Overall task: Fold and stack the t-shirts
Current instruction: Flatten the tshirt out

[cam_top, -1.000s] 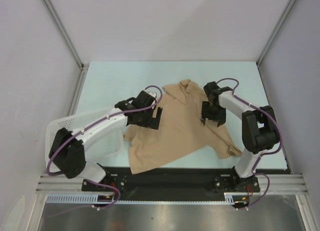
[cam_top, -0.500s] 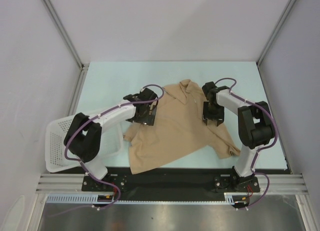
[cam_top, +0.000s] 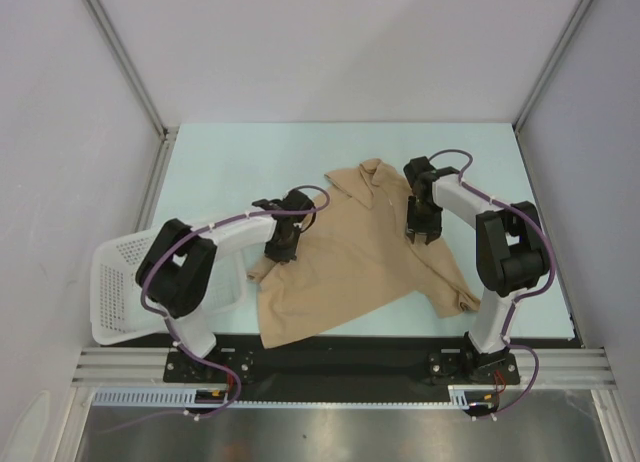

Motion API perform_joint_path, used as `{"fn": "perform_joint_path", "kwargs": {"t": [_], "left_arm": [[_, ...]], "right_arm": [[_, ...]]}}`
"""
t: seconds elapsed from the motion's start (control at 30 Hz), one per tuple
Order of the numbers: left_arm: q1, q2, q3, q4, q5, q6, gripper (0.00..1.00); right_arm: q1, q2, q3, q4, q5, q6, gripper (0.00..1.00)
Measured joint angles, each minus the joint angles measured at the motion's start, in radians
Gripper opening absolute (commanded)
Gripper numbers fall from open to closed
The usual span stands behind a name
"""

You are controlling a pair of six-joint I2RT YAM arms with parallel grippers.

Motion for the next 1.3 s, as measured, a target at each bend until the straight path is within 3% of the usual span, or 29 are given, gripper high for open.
{"fn": "perform_joint_path", "kwargs": {"t": [0.27, 0.43, 0.63, 0.7, 0.77, 0.8, 0.87, 0.9, 0.97, 1.0, 1.1, 1.2, 1.3], "left_arm": [[0.065, 0.169, 0.182, -0.005, -0.005, 0.05, 0.0], [0.133, 0.31, 0.432, -0.008, -0.014, 0.055, 0.0], [0.151, 0.461, 0.722, -0.031, -0.019, 0.054, 0.03], [0.151, 0.473, 0.745, -0.035, -0.019, 0.054, 0.15], [0.151, 0.472, 0.746, -0.054, -0.021, 0.058, 0.36], [0.151, 0.472, 0.746, -0.063, -0.024, 0.062, 0.69], [0.152, 0.464, 0.734, -0.079, -0.035, 0.06, 0.87], [0.153, 0.452, 0.717, -0.08, -0.039, 0.055, 0.98], [0.153, 0.395, 0.646, -0.084, -0.045, 0.053, 1.0], [0.153, 0.354, 0.607, -0.093, -0.046, 0.05, 1.0], [0.155, 0.203, 0.499, -0.106, -0.042, 0.042, 0.88], [0.156, 0.058, 0.409, -0.096, -0.035, 0.026, 0.8], [0.166, -0.005, 0.364, -0.09, -0.008, 0.003, 0.68]], "right_arm": [[-0.11, 0.031, -0.01, 0.055, -0.084, 0.057, 0.0], [-0.223, 0.047, 0.01, 0.076, -0.125, 0.072, 0.0], [-0.288, 0.169, 0.222, 0.05, -0.158, 0.073, 0.0], [-0.317, 0.194, 0.275, 0.035, -0.162, 0.074, 0.2], [-0.357, 0.204, 0.311, 0.022, -0.159, 0.071, 0.44], [-0.372, 0.204, 0.321, 0.006, -0.153, 0.063, 0.53], [-0.401, 0.198, 0.335, -0.024, -0.127, 0.044, 0.63], [-0.411, 0.189, 0.335, -0.037, -0.111, 0.036, 0.72], [-0.422, 0.15, 0.311, -0.061, -0.092, 0.024, 0.79], [-0.422, 0.114, 0.291, -0.075, -0.081, 0.02, 0.99], [-0.385, -0.03, 0.239, -0.127, 0.002, 0.005, 1.0], [-0.231, -0.191, 0.212, -0.148, 0.141, -0.014, 1.0], [-0.06, -0.318, 0.185, -0.151, 0.132, -0.005, 0.98]]}}
